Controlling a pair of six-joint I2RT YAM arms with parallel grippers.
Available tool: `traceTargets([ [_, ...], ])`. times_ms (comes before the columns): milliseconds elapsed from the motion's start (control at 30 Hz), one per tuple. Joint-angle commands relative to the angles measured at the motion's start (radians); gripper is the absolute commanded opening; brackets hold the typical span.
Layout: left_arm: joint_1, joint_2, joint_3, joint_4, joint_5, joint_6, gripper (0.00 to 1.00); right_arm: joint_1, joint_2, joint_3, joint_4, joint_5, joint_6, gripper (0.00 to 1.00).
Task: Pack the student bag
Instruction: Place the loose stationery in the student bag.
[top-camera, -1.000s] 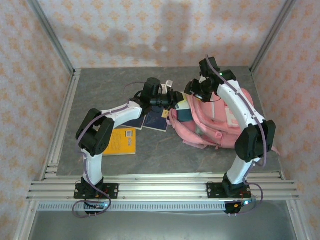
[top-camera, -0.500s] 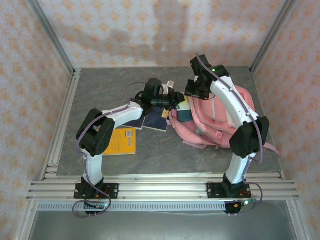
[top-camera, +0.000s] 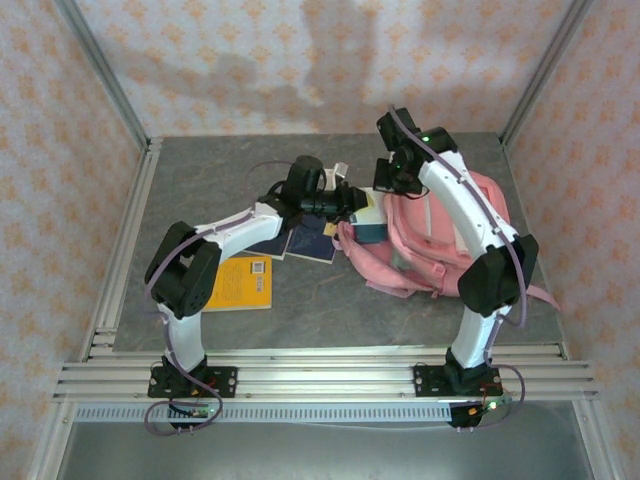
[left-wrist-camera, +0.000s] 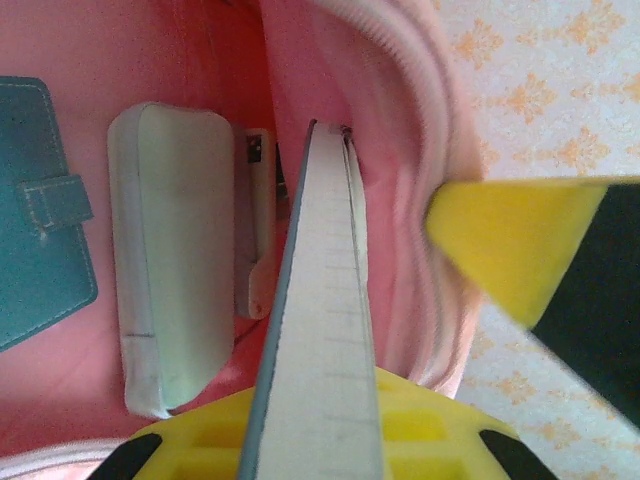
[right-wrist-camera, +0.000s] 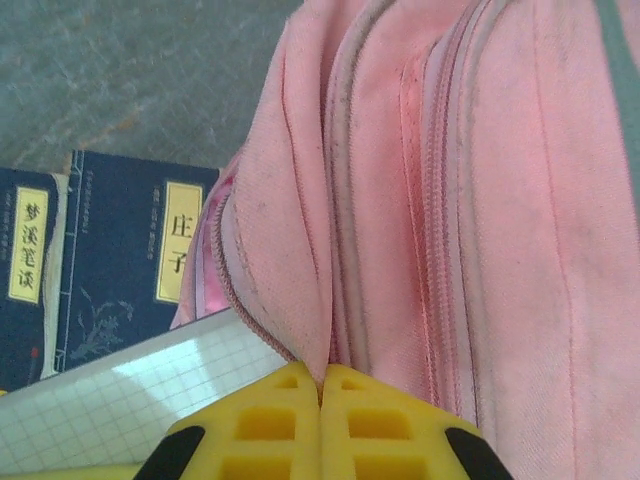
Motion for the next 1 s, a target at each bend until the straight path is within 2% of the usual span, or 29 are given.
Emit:
traceTargets([
  [0,0.023,-0.06,0.023,-0.042,-0.009,0.081,0.0,-0.009,-0.1,0.078,-0.025,0.088,-0.001,0.0],
  [267,0.006,0.006,0.11,-0.138,-0.009,0.132,0.0,-0.029,-0.159,0.129,-0.056,0.064,0.011,0.0],
  [400,-0.016,0.064,0.154,-0.124,-0.007,0.122,0.0,-0.042,-0.188,0.113,-0.035,0.035,0.018,0.0],
  [600,-0.087,0.181,0.284,-0.114,0.001,0.098,0.0,-0.053,-0.194,0.118,-0.022,0.01,0.038,0.0],
  [833,-0.184,0.371,0.476,-0.095,-0.039,0.034,0.0,-0.055,-0.195,0.1,0.019,-0.023,0.077,0.0],
  [900,-0.218,0.451,0.539,-0.027,-0.05,-0.042,0.05,-0.055,-0.207,0.073,0.046,-0.033,0.098,0.0],
  [967,-0.239,0.519,0.604,0.025,-0.057,-0.114,0.22,-0.055,-0.213,0.046,0.065,-0.043,0.116,0.0],
])
